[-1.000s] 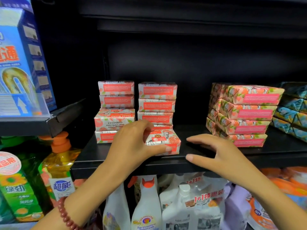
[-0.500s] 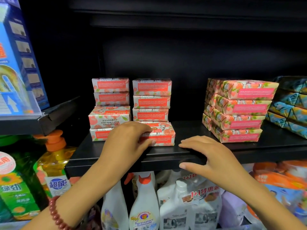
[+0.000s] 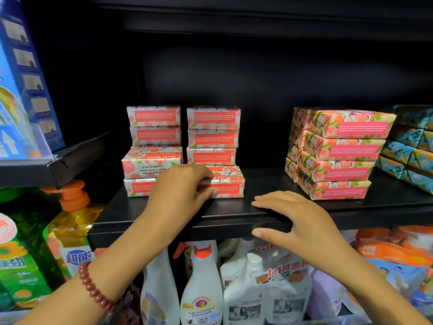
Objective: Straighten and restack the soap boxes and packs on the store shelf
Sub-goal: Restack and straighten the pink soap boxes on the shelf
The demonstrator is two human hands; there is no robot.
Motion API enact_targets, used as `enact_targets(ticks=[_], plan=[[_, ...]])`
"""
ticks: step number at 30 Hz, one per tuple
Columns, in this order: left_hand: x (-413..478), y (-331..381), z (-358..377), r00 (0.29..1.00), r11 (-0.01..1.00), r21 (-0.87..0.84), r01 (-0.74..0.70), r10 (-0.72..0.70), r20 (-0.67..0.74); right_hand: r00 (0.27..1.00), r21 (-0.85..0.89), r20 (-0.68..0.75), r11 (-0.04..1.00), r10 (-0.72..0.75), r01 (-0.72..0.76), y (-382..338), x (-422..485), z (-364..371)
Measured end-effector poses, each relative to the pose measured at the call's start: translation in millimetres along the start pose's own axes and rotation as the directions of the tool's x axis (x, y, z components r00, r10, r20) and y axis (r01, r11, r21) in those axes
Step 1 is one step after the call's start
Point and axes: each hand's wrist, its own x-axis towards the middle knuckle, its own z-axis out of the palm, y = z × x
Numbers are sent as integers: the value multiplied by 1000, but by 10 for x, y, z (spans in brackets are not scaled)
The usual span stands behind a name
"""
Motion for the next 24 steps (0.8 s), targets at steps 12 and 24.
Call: enact_targets(ticks=[12,24], plan=[[-295,-107,-174,989,991,-116,-70,54,-135,996,251,-78,967,53,-32,-95,104,-78],[-777,-530,-429,1000,986,-166,8,-10,-10,974,197,-92,955,-207,221,-950,1259,129]])
